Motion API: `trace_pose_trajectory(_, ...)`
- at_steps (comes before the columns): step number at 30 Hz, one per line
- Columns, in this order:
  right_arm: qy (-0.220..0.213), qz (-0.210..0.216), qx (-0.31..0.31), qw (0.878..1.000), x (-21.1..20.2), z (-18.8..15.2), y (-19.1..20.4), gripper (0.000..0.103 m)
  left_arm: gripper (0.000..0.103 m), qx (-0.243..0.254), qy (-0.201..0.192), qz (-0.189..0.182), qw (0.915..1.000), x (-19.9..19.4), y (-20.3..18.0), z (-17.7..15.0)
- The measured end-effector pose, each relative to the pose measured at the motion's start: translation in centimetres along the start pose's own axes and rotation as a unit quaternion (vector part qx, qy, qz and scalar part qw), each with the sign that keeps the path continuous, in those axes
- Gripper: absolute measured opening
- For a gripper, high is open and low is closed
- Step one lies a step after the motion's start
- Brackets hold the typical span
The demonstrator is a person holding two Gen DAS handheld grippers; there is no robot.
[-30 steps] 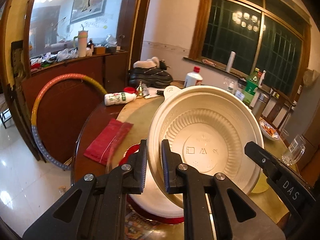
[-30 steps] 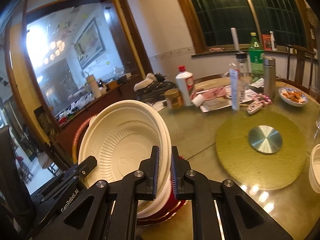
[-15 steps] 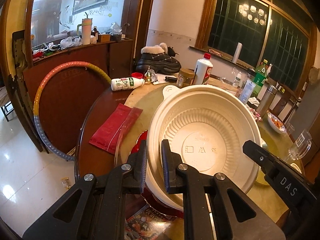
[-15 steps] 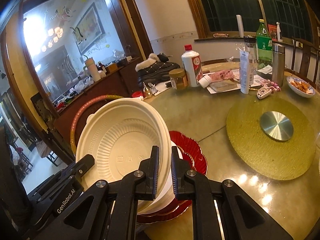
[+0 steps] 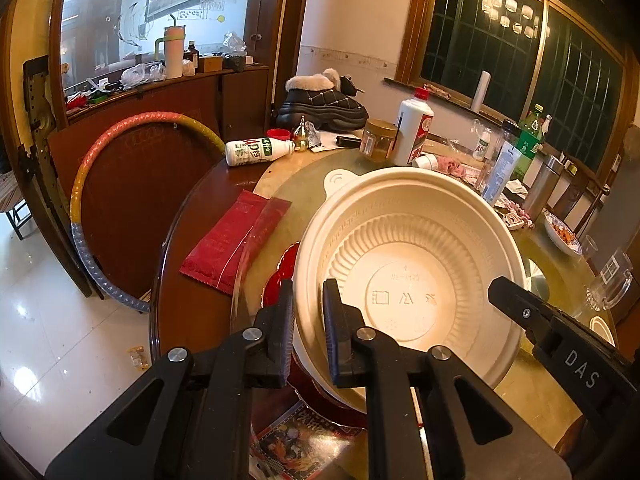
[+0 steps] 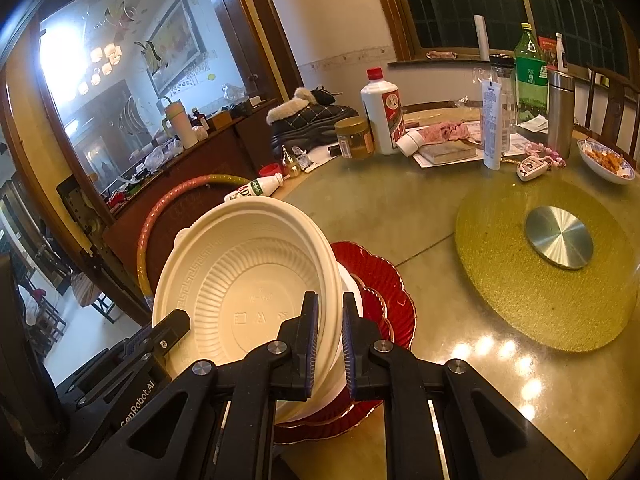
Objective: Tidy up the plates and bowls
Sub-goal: 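Lower the ribbed bowl onto the stacked bowls and open both grippers, then move to the second white ribbed bowl and grasp its rim with both grippers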
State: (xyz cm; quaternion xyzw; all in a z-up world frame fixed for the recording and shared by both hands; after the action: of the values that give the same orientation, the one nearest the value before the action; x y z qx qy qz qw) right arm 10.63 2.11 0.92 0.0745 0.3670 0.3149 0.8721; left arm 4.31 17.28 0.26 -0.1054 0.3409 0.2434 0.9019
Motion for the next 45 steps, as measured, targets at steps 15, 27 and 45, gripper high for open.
trace_pose_trajectory(15, 0.015, 0.003, 0.009, 1.000, 0.6, -0.3, 0.0, 0.015, 0.017, -0.017, 0.020, -0.005, 0.9996, 0.4, 0.4, -0.1)
trace_pose_trajectory(27, -0.085, 0.029, 0.064, 0.994, -3.5, 1.1, -1.0, 0.080, 0.077, -0.152, -0.048, -0.004, 0.9871, -2.6, 4.3, 1.6)
trace_pose_trajectory(45, -0.104, -0.061, 0.093, 0.988, -10.0, -0.9, -8.9, 0.101, 0.086, 0.003, -0.058, -0.116, 0.9915, -5.1, -7.6, 0.7)
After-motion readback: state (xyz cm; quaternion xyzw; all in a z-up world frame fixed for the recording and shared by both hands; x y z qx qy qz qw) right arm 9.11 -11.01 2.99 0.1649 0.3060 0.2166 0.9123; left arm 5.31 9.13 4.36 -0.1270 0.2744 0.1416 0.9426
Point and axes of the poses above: each gripper's, at about its wrist camera, not at the fingertips, and x roughly the way its jaws point, y to its left, z to its top, the point moved 3 cm from there along x, roughly the way its jaws point, and after that the axes turned 10 degrees about z, right-handed, at the moved point
